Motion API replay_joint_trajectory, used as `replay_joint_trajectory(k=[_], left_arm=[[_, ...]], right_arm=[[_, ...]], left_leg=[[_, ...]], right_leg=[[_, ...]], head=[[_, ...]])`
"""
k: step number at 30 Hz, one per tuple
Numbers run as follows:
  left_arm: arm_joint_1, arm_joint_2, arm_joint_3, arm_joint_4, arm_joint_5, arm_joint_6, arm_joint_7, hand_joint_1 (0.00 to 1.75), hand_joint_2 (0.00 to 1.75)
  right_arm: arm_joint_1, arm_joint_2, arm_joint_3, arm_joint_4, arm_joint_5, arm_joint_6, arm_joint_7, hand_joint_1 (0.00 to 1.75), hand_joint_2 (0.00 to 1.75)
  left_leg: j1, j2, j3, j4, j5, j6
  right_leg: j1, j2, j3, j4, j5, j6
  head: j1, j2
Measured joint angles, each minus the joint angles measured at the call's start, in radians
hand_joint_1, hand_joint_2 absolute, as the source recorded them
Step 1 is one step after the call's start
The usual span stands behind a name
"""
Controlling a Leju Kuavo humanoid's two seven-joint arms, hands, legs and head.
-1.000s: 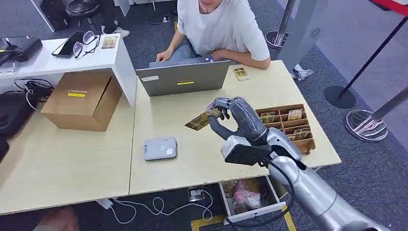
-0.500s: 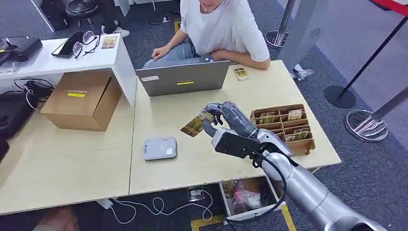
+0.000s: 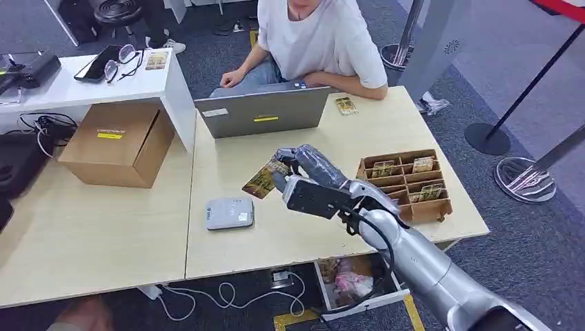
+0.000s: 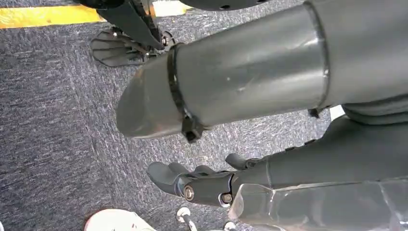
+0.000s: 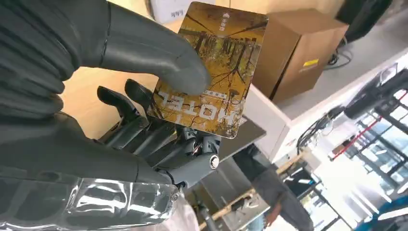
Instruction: Pass the card to the sensor for recognition and then transmit it.
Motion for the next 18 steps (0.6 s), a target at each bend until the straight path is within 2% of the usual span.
replay_joint_trajectory(k=[5,18], left_arm=[[0.000,0.000,0.000,0.000,0.003,0.002,0.005,0.00,0.00],[0.000,0.000,0.008,0.000,0.015,0.021,0.019,0.00,0.00]], right_arm=[[-0.047,0.050,0.047,0.070,-0.008,0.048,0.034,1.75,1.75],[-0.134,0.144,0.108,0.196,-0.060,0.107,0.060,1.75,1.75]], left_leg=[[0.000,0.000,0.000,0.000,0.001,-0.001],[0.000,0.000,0.000,0.000,0.001,-0.001]], right_leg=[[0.000,0.000,0.000,0.000,0.000,0.000],[0.000,0.000,0.000,0.000,0.001,-0.001]], head=[[0.000,0.000],[0.000,0.000]])
